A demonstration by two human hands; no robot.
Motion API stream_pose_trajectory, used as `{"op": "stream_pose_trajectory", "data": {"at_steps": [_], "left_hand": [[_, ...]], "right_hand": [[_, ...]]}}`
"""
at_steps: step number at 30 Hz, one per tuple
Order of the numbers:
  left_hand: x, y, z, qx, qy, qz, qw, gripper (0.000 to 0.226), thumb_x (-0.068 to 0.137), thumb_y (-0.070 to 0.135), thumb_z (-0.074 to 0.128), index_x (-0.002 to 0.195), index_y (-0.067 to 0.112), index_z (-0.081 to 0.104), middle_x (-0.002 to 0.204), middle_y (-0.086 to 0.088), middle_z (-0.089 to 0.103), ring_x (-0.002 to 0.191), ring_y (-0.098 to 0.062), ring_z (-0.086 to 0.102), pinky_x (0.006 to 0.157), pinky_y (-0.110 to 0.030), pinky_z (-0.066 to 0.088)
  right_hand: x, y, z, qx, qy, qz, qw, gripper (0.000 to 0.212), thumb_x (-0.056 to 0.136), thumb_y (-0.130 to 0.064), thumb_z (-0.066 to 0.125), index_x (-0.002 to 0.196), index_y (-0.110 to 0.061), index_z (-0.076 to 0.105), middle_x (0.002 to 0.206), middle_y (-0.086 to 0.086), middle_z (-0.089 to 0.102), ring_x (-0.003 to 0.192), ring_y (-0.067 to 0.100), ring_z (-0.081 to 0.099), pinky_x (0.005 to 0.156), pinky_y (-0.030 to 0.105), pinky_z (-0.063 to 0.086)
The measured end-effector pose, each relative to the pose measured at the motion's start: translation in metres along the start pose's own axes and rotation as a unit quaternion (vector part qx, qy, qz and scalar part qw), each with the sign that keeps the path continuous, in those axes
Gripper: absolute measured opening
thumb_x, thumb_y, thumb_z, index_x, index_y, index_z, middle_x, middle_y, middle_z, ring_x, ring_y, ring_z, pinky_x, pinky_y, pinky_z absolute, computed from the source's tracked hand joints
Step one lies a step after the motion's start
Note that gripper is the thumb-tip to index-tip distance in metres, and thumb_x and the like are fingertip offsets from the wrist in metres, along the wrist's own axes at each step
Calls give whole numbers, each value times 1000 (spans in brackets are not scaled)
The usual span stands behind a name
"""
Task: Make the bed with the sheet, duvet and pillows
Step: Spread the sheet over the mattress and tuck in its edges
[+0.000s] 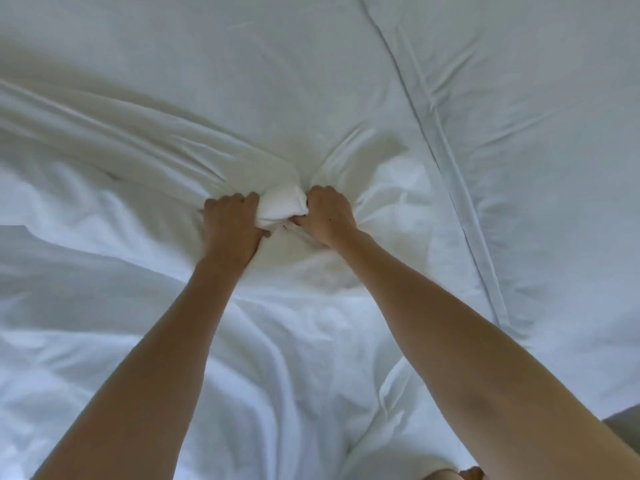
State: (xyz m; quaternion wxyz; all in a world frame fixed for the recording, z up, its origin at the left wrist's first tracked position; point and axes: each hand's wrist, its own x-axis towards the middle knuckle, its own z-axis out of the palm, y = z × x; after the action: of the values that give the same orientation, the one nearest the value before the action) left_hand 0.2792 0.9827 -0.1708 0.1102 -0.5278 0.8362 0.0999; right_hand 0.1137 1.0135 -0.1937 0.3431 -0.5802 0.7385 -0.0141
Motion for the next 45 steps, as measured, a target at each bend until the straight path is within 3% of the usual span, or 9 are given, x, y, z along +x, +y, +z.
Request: {"op": "stream_pose_trajectory", "data": {"at_steps": [4, 8, 11, 14, 21, 29, 33, 38, 45], "left_hand": [[-91, -7, -31, -16, 83, -19, 996, 39, 51, 11, 82, 83, 5, 61, 93, -13, 57, 86, -36, 52, 68, -40, 40], [-166, -27, -80, -20, 174, 81, 981, 32, 49, -5, 67, 78, 4, 56, 65, -11, 58, 65, -33, 57, 67, -36, 43], [-223, -41, -110, -39, 153, 94, 983, 40, 44, -8, 70, 82, 0, 57, 57, -14, 56, 50, -32, 55, 59, -34, 48], [-298, -64, -136, -34, 132, 54, 989, 52, 45, -5, 76, 94, -2, 60, 64, -16, 63, 53, -33, 60, 62, -36, 52], [-443, -135, -116, -47, 77, 41, 995, 52, 45, 2, 77, 96, 6, 70, 64, -9, 67, 54, -29, 64, 59, -32, 49], [-613, -247, -89, -55, -92, 47, 993, 40, 82, 19, 62, 122, 16, 58, 102, -7, 67, 95, -29, 62, 88, -35, 44], [-679, -300, -80, -68, -86, 44, 993, 37, 75, 13, 68, 112, 12, 64, 93, -10, 68, 88, -32, 64, 83, -36, 45], [-729, -341, -70, -18, -11, 53, 998, 45, 39, 4, 84, 81, 11, 71, 61, -4, 62, 54, -27, 61, 59, -29, 54], [-778, -365, -61, -21, 29, 53, 998, 39, 47, 5, 83, 83, 12, 70, 63, -4, 62, 56, -26, 60, 60, -33, 53]], "right_hand": [[-90, -37, -10, 109, -51, -33, 992, 39, 86, -33, 67, 117, -10, 63, 115, 10, 64, 106, 30, 58, 79, 30, 42], [-185, -86, -29, 150, -60, -47, 986, 40, 85, -30, 65, 120, -14, 56, 100, 9, 71, 96, 33, 64, 70, 28, 39], [-244, -126, -32, 176, -109, -24, 978, 70, 76, -43, 73, 130, -16, 38, 98, 2, 66, 96, 26, 63, 73, 29, 42], [-301, -178, -31, 158, -137, -47, 977, 95, 72, -61, 71, 145, -20, 25, 119, 4, 63, 109, 23, 59, 88, 32, 43], [-397, -275, 44, 76, -176, -48, 980, 58, 83, -48, 64, 130, -16, 54, 120, 4, 64, 110, 25, 59, 82, 29, 42], [-534, -399, 187, 140, -171, 39, 974, 52, 81, -43, 67, 124, -15, 59, 116, 5, 65, 109, 25, 58, 88, 32, 44], [-581, -459, 241, 146, -167, 45, 974, 48, 81, -44, 67, 122, -20, 61, 112, 4, 67, 106, 24, 60, 86, 31, 45], [-609, -499, 275, 166, -149, 23, 975, 41, 82, -42, 67, 119, -27, 63, 111, 0, 68, 104, 20, 60, 78, 26, 41], [-649, -532, 303, 174, -121, 29, 977, 44, 81, -47, 68, 121, -30, 61, 106, -3, 68, 97, 18, 60, 72, 26, 39]]}}
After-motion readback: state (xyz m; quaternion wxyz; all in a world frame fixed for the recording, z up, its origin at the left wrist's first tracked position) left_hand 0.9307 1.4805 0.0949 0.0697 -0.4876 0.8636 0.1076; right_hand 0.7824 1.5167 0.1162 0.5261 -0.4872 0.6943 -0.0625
